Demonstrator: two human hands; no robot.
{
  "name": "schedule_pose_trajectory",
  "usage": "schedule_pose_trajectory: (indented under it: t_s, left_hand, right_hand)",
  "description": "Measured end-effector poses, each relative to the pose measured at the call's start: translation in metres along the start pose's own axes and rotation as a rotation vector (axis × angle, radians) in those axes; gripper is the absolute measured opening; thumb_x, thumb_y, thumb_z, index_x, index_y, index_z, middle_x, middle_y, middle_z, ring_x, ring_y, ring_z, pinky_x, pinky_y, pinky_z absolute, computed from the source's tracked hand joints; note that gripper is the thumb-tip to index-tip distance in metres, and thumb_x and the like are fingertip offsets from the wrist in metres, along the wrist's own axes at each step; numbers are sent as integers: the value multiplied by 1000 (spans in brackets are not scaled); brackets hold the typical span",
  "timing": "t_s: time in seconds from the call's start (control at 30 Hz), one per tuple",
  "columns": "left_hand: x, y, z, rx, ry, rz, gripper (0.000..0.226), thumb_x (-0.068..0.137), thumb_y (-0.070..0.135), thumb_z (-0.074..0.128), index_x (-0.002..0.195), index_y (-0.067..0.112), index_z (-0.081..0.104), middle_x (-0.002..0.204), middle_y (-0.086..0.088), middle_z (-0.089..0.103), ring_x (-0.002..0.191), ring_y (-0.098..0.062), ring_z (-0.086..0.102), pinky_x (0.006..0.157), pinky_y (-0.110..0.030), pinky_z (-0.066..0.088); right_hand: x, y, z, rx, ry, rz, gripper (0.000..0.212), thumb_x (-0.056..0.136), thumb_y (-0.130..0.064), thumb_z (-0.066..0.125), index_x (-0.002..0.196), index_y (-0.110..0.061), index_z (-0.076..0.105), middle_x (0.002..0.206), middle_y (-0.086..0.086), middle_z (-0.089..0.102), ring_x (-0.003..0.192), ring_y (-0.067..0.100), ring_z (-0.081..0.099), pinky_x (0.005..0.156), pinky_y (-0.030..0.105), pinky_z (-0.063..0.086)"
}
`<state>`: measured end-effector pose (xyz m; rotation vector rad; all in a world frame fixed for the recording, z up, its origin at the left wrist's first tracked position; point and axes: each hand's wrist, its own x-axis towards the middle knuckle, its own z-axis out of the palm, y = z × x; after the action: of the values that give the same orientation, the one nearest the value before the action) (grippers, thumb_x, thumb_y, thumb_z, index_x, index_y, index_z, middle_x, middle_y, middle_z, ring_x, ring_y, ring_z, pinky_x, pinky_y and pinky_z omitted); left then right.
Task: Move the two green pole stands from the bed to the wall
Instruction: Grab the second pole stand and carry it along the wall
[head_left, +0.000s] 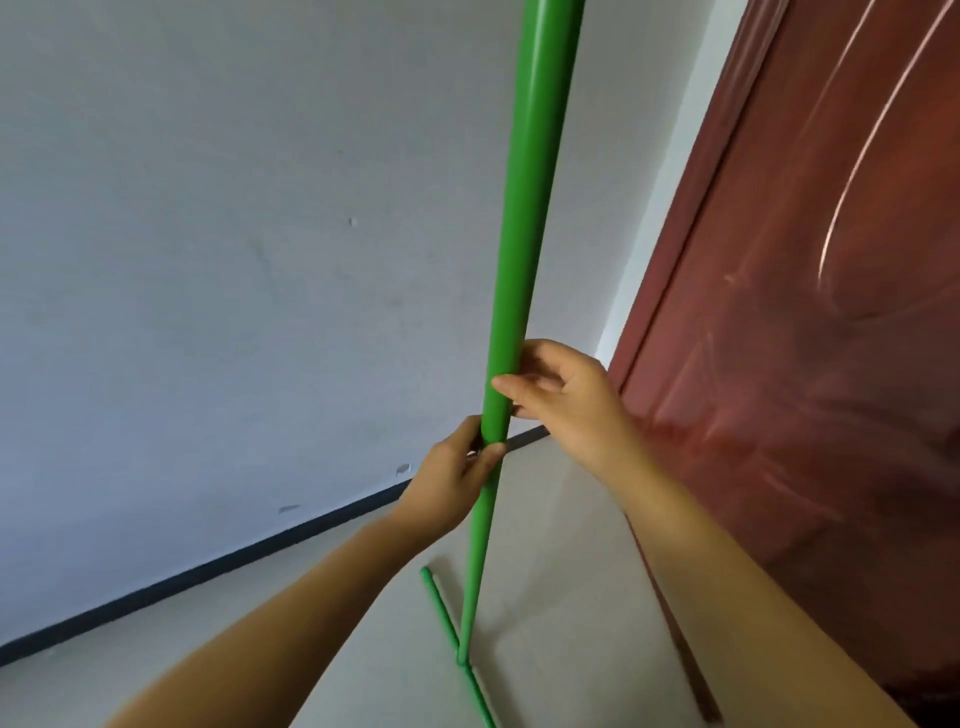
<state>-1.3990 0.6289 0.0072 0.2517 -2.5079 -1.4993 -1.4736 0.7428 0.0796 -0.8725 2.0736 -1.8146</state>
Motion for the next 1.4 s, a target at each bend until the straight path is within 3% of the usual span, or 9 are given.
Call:
schedule_pose_trajectory:
  t_s: [0.07, 0.33, 0.47, 0.57, 0.73, 0.93, 1.1, 1.23, 1.4]
  left_hand:
    - [14, -5, -4, -15, 70, -61, 26, 88, 34, 43, 103, 14, 49, 100, -16, 66, 93, -30, 63, 85, -52, 52]
    - [78, -5, 11, -8, 548, -250, 18, 91, 21, 42, 106, 13, 49, 97, -15, 66, 90, -31, 62, 84, -49, 53]
    - [107, 1, 27, -55, 823, -343, 21, 91, 19, 43, 110, 18, 50, 101, -13, 66, 94, -23, 61, 71, -16, 49]
    - [126, 2, 33, -65, 961, -403, 22, 91, 20, 44, 112, 22, 51, 103, -10, 67, 96, -21, 61, 65, -17, 46]
    - [158, -2, 32, -31, 1069, -462, 28, 92, 22, 42, 119, 20, 47, 110, -8, 66, 103, -20, 59, 80, -30, 45]
    - [199, -16, 24, 14, 1157, -484, 27, 92, 22, 41, 118, 17, 46, 109, -9, 66, 101, -22, 60, 83, -32, 46]
    - [230, -24, 18, 66, 1187, -517, 26, 93, 20, 38, 118, 13, 44, 110, -13, 66, 101, -24, 60, 83, -33, 48]
    - [251, -24, 19, 71, 1238, -565, 25, 94, 21, 35, 116, 12, 43, 102, -5, 62, 93, -18, 57, 76, -30, 47]
    - [278, -21, 21, 98, 1385, -623, 16, 92, 23, 39, 107, 18, 43, 96, -9, 61, 92, -26, 60, 86, -43, 52]
  right_hand:
    - [28, 4, 0, -1, -88, -32, 17, 76, -17, 67, 81, -32, 63, 85, -7, 70, 86, 17, 69, 76, 37, 58]
    - [137, 20, -5, 62, -528, -177, 21, 77, -17, 67, 83, -36, 60, 81, -5, 65, 84, 21, 69, 72, 36, 59]
    - [180, 23, -8, 76, -739, -209, 19, 77, -18, 68, 80, -34, 58, 77, -4, 61, 82, 24, 68, 71, 36, 60]
    - [206, 26, -7, 63, -834, -261, 16, 77, -20, 69, 79, -30, 57, 76, -4, 61, 80, 23, 68, 70, 35, 60]
    - [243, 32, -3, 65, -940, -319, 16, 78, -23, 68, 79, -30, 54, 76, -5, 61, 79, 21, 68, 67, 33, 60]
    - [290, 42, 5, 64, -1034, -386, 20, 78, -24, 68, 91, -17, 54, 74, -8, 58, 75, 17, 67, 64, 28, 60]
    - [329, 47, 9, 81, -1132, -424, 23, 78, -24, 68, 94, -16, 54, 73, -7, 58, 75, 18, 68, 66, 27, 60]
    - [354, 52, 15, 60, -1211, -535, 29, 76, -29, 69, 98, -16, 54, 74, -7, 57, 74, 18, 67, 66, 27, 59]
    - [380, 54, 26, 60, -1335, -724, 35, 76, -31, 68, 104, -17, 53, 74, -15, 54, 73, 17, 65, 67, 22, 57]
